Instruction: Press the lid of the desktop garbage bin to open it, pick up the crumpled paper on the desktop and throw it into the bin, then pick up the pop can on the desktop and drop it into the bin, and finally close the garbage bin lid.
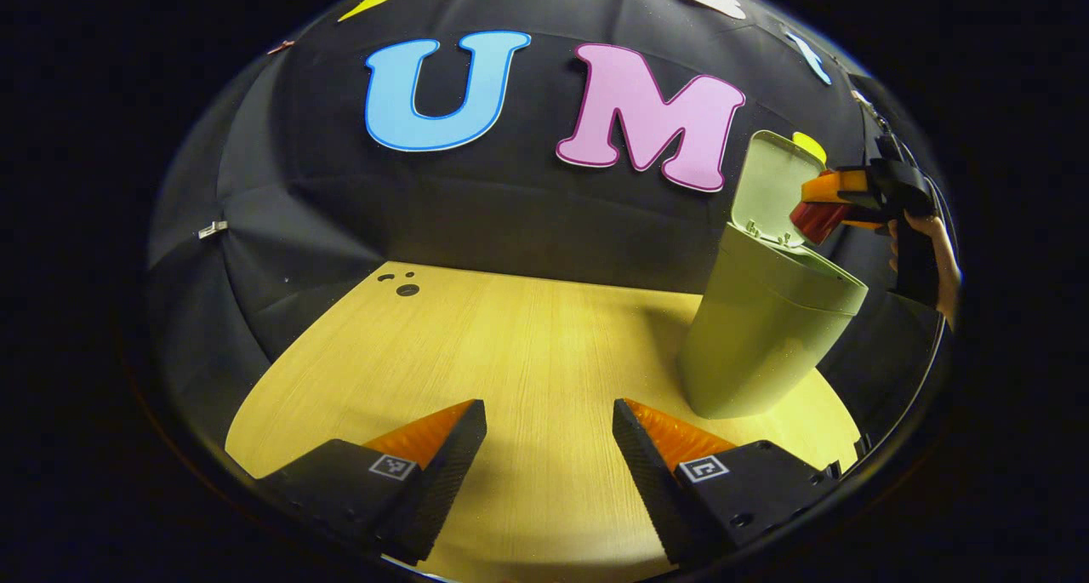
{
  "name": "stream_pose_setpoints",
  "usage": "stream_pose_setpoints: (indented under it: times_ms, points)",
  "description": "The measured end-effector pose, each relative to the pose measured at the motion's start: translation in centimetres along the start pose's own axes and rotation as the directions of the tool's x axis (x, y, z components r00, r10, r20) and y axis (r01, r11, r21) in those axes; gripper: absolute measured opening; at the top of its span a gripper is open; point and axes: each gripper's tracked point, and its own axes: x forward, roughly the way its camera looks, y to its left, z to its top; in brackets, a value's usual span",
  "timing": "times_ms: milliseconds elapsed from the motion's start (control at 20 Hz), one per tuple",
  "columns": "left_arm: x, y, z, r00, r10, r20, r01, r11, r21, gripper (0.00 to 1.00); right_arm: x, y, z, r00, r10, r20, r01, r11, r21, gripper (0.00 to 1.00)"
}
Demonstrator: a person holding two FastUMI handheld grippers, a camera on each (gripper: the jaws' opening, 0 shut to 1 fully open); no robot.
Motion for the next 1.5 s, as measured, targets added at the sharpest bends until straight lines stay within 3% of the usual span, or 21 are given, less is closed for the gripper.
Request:
stream_pose_setpoints:
  times_ms: [600, 750, 1050, 1300, 1500]
  points:
    - [-1.2, -1.0, -2.7, 0.998, -0.002, -0.068, 0.001, 1.0, -0.004, 0.96, 1.2, -0.4, -1.0, 1.0, -0.006, -0.027, 0.006, 1.0, -0.009, 0.86]
    - [-1.2, -0.9, -2.5, 0.998, 0.002, -0.065, -0.002, 1.0, -0.002, 0.96, 1.0, -0.5, -0.3, 1.0, -0.015, -0.006, 0.015, 1.0, -0.011, 0.92]
    - [-1.4, -0.8, -2.2, 0.998, 0.004, -0.06, -0.003, 1.0, 0.018, 0.96, -0.8, -0.7, 6.5, 0.99, -0.017, 0.138, 0.019, 1.0, -0.014, 0.97]
    - [-1.4, -0.7, -2.6, 0.998, 0.004, -0.062, -0.003, 1.0, 0.01, 0.96, -2.3, -0.5, 13.7, 0.96, -0.009, 0.279, 0.027, 0.998, -0.06, 0.96]
    - [-1.6, -0.8, -3.1, 0.998, 0.004, -0.07, -0.004, 1.0, -0.004, 0.96, -1.4, -0.1, 16.8, 0.943, -0.021, 0.332, 0.052, 0.995, -0.083, 0.96]
